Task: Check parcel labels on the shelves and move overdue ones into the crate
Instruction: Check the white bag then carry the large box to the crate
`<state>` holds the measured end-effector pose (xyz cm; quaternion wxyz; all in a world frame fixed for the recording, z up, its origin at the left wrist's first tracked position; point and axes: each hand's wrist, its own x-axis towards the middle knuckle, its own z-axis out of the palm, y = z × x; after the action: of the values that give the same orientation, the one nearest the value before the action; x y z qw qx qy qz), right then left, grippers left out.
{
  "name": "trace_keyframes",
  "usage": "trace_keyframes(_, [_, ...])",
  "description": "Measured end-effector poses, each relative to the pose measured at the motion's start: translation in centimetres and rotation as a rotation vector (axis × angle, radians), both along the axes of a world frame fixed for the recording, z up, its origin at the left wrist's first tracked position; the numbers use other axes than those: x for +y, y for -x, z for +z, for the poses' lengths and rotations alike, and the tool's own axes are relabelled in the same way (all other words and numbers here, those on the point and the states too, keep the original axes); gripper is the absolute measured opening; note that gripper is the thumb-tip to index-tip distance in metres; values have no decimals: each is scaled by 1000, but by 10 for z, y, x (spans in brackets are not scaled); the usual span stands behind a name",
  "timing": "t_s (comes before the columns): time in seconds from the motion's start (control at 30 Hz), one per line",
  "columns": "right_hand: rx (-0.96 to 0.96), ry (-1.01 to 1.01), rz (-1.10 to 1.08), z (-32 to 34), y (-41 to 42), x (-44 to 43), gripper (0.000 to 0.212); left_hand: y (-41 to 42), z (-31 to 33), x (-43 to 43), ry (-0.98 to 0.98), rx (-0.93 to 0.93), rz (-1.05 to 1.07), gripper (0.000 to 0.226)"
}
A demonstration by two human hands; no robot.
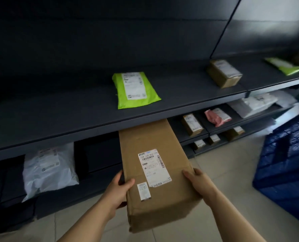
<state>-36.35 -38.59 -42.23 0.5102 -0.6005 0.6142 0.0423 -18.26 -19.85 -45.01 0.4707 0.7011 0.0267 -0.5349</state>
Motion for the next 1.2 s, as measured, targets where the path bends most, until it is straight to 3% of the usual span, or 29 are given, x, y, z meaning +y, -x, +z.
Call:
trace_keyframes(0.4, [13, 45, -499, 128, 171, 16, 52, 108, 106, -101, 96, 26, -452, 75])
trace_keyframes(0.53, [-43, 127, -662, 159, 233, -7, 49, 165, 140, -165, 219, -18, -568, 65])
trace_keyframes(0.9, [-177, 198, -891, 200, 397, -159, 43, 335, 199, -355, 406, 4, -629, 62])
trace_keyframes(1.2, [-226, 216, -935, 203, 464, -295, 47, 403, 212, -498, 433, 17, -651, 59])
